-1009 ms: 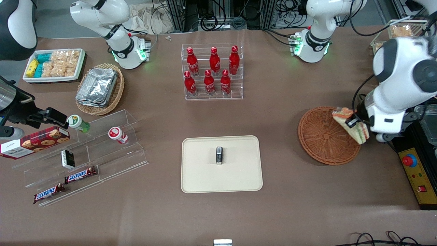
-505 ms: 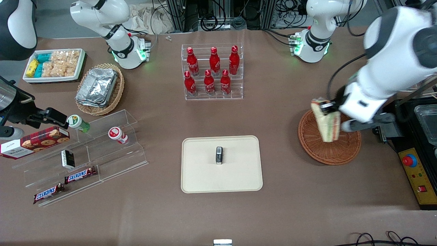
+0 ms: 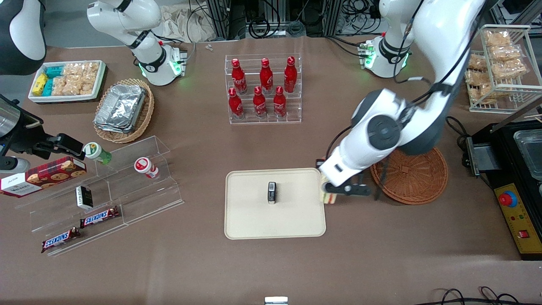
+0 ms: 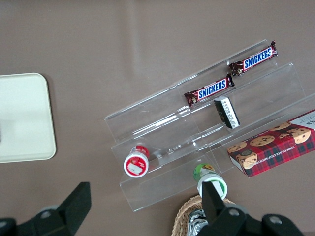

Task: Place sandwich from basket to tray

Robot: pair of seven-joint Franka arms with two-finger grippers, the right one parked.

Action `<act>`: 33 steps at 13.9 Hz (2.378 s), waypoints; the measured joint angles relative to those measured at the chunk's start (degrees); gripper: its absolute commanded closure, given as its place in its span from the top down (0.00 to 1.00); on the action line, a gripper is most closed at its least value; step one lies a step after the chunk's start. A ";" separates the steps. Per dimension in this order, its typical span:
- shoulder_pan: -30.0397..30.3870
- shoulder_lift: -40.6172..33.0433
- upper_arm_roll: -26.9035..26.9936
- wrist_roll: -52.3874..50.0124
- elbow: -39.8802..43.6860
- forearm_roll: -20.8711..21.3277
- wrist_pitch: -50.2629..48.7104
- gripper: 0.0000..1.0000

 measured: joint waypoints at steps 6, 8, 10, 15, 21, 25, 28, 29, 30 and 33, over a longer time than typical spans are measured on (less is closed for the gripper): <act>-2.34 11.81 0.06 -3.63 5.92 10.09 3.45 0.00; -2.73 14.92 0.06 -5.84 6.50 11.56 7.07 0.00; -2.94 16.72 0.06 -6.51 7.26 11.74 8.70 0.00; -3.17 17.57 0.06 -7.58 8.35 11.77 8.73 0.56; -3.25 17.64 0.06 -9.95 8.40 14.27 8.73 0.99; -3.26 17.62 0.06 -10.99 9.06 14.38 8.56 0.99; -3.08 16.19 0.04 -14.78 10.74 14.75 3.85 0.99; -2.63 14.64 0.16 -15.96 11.30 14.92 2.15 0.99; -1.25 12.39 0.09 -16.79 11.79 14.84 1.07 0.99; 6.93 3.84 -2.33 -16.48 11.41 12.00 -3.68 0.99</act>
